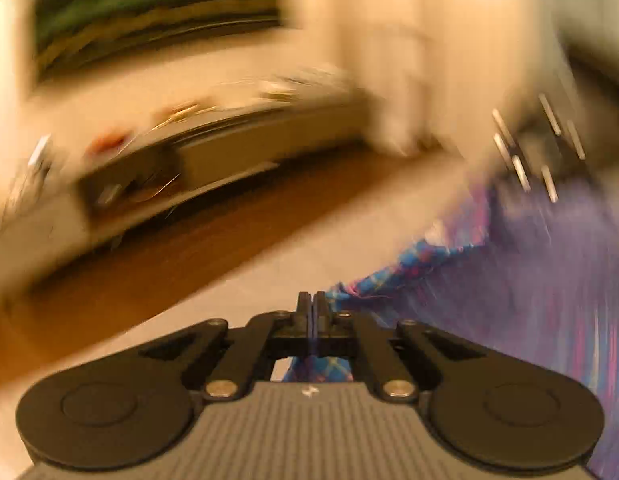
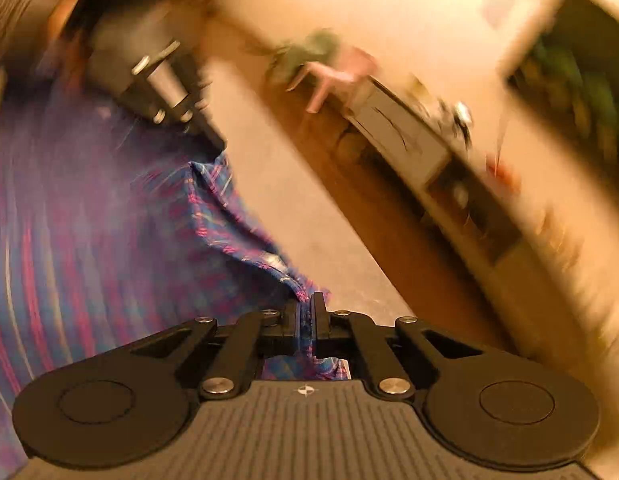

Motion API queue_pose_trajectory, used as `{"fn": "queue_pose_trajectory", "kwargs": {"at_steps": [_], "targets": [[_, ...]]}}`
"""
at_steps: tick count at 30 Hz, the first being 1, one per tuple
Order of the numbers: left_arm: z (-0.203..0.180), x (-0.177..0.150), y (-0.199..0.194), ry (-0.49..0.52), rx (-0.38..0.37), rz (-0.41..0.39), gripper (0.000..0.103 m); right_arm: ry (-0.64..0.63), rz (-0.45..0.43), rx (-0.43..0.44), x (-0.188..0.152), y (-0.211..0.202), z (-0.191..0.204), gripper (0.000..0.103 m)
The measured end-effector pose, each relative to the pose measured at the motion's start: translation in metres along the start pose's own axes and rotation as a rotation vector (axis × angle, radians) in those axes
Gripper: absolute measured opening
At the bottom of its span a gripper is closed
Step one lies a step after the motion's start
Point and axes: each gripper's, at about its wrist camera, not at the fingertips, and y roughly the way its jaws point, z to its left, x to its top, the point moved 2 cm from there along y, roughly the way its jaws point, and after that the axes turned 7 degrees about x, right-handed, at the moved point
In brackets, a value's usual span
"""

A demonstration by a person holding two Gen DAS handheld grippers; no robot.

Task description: Fold clothes

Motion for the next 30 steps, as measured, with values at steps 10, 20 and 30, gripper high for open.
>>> {"fn": "queue_pose_trajectory", "kwargs": {"at_steps": [10, 20, 30], "targets": [[-0.028, -0.059, -0.106, -0.061, 0.101, 0.171, 0.070, 0.614, -0.092, -0.140, -0.067, -0.078, -0.042, 0.071], [-0.062, -0.175, -0.189, -0.349, -0.014, 0.334, 0.089, 0.754, 0.114, -0.150, -0.243, -0.193, 0.127, 0.077], [0.001, -0.170, -0.185, -0.570, 0.073, 0.242, 0.025, 0.675, 0.002, -0.633, -0.235, -0.226, 0.087, 0.001]]}}
